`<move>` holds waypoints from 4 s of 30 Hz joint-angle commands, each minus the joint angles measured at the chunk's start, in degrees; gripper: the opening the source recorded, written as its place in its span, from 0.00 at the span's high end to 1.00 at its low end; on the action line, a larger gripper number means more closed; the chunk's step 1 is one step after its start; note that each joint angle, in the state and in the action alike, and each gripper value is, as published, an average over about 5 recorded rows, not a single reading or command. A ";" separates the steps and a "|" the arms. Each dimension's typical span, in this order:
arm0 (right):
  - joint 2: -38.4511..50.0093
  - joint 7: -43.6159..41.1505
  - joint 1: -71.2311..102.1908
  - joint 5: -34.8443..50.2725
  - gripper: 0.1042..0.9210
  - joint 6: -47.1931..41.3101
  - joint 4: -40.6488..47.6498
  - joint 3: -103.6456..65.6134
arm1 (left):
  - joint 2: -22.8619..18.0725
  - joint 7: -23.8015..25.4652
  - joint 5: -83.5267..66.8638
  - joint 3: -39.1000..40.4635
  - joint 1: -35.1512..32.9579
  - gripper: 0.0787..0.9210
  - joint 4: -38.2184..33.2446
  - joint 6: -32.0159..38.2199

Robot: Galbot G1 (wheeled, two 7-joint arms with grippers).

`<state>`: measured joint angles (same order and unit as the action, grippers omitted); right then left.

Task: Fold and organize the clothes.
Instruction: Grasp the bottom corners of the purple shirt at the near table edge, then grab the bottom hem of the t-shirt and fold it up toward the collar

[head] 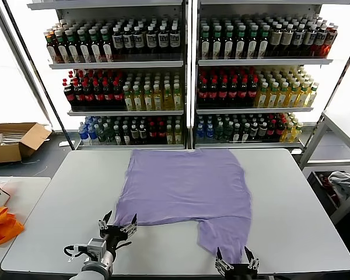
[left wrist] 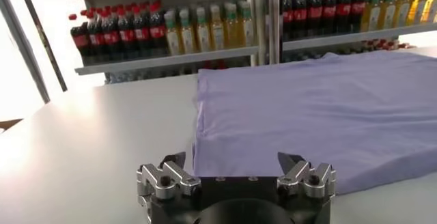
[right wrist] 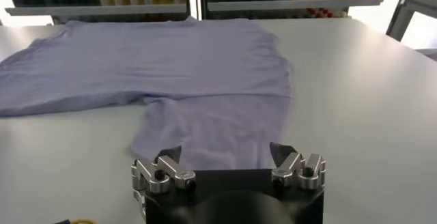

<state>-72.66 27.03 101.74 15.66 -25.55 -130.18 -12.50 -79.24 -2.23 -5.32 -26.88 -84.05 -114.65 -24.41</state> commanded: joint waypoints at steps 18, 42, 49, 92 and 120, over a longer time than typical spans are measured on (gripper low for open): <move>-0.92 -0.10 0.96 1.20 0.12 1.08 1.18 -0.20 | 0.74 0.22 -2.37 -0.38 0.20 0.12 2.77 -0.46; -1.16 0.06 1.10 7.92 0.69 3.75 2.59 -1.44 | 0.28 0.81 -0.54 0.67 -1.69 0.72 0.40 -0.62; -1.04 -0.48 1.38 2.44 0.94 4.33 1.77 -1.36 | 0.00 1.19 -0.66 0.75 -1.76 0.95 1.15 -0.42; -2.95 -8.78 -22.23 -5.22 1.00 8.41 10.09 -10.37 | -1.56 -1.62 -6.42 2.19 13.58 0.99 9.42 9.44; -3.81 -9.22 -38.91 -4.01 1.00 5.12 30.04 -5.08 | -1.06 -2.15 -7.30 3.81 24.25 0.99 25.16 7.90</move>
<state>-76.50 17.80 65.95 11.57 -20.30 -104.24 -18.46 -80.40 -4.48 -12.81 -23.16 -62.27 -93.88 -15.93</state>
